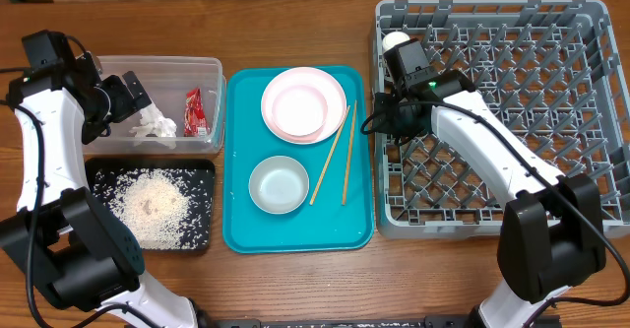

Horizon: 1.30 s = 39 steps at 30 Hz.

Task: Sort waste into correct bins and load items into the dishwasher
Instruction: 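Reach right gripper over teal tray toward the wooden chopsticks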

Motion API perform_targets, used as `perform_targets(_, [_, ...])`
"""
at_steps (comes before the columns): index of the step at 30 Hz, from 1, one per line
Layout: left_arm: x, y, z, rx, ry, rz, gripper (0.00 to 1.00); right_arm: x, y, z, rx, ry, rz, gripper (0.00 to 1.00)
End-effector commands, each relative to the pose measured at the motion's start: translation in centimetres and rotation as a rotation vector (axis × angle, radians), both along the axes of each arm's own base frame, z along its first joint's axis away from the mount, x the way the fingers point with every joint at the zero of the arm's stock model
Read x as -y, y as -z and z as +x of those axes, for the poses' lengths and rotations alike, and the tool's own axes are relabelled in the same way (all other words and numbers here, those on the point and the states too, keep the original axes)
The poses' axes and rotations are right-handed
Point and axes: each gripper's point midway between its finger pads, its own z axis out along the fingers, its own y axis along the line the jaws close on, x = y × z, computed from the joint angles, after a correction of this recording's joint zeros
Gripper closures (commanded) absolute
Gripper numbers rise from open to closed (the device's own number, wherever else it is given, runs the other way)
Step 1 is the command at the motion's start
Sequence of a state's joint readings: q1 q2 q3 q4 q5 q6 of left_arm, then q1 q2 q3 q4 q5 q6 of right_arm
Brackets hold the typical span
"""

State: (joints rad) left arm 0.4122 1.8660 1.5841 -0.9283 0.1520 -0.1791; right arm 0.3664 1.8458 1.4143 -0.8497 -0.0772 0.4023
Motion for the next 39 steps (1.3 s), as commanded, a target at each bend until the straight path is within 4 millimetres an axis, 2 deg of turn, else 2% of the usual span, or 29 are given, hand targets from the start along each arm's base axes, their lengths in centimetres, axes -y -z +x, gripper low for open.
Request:
perform_targets(1, [0.1,-1.9,0.3,0.041,0.023,0.031,0.0,-1.7,0.3,-0.8,-0.026,-0.037,0.041,0.78])
perform_targets(4, [0.1,-1.9,0.3,0.041,0.023,0.031,0.0,-1.5,0.4,-0.7,-0.009,-0.071,0.015,0.63])
perform_targets(10, [0.1,-1.9,0.3,0.041,0.023,0.031,0.0,-0.7,0.2,0.0,0.022,-0.05,-0.03,0.58])
perform_targets(15, [0.1,-1.9,0.3,0.041,0.023,0.031,0.0,-1.0,-3.1,1.7,0.084,-0.042,-0.021,0.57])
perform_targets(18, [0.1,-1.9,0.3,0.041,0.023,0.031,0.0,-1.3,-5.4,2.1,0.099,-0.043,-0.013,0.53])
perform_targets(19, [0.1,-1.9,0.3,0.041,0.023,0.031,0.0,-1.3,-5.8,2.0,0.098,-0.044,-0.013,0.48])
perform_targets(20, [0.1,-1.9,0.3,0.041,0.023,0.031,0.0,-1.6,-6.2,1.7,0.089,-0.049,-0.008,0.37])
perform_targets(21, [0.1,-1.9,0.3,0.041,0.023,0.031,0.0,-1.9,-6.3,1.5,0.079,-0.058,0.007,0.21])
perform_targets(22, [0.1,-1.9,0.3,0.041,0.023,0.031,0.0,-2.8,-6.4,1.0,0.062,-0.081,0.046,0.0])
perform_targets(25, [0.1,-1.9,0.3,0.041,0.023,0.031,0.0,-7.1,-7.5,-1.2,-0.022,-0.188,0.281,0.0])
perform_targets(28, [0.1,-1.9,0.3,0.041,0.023,0.031,0.0,-9.6,-8.7,-2.7,-0.067,-0.26,0.421,0.0])
perform_targets(34, [0.1,-1.9,0.3,0.041,0.022,0.032,0.0,-10.9,-8.9,-4.0,-0.099,-0.299,0.453,0.0])
perform_targets(35, [0.1,-1.9,0.3,0.041,0.023,0.031,0.0,-11.1,-8.9,-4.3,-0.107,-0.303,0.454,0.03])
perform_targets(36, [0.1,-1.9,0.3,0.041,0.023,0.031,0.0,-11.2,-8.9,-4.5,-0.112,-0.308,0.457,0.14])
perform_targets(37, [0.1,-1.9,0.3,0.041,0.023,0.031,0.0,-11.4,-8.9,-4.7,-0.115,-0.314,0.459,0.34])
perform_targets(38, [0.1,-1.9,0.3,0.041,0.022,0.031,0.0,-11.8,-8.9,-5.0,-0.117,-0.326,0.462,0.59])
perform_targets(39, [0.1,-1.9,0.3,0.041,0.023,0.031,0.0,-12.2,-8.9,-5.2,-0.118,-0.335,0.461,0.7])
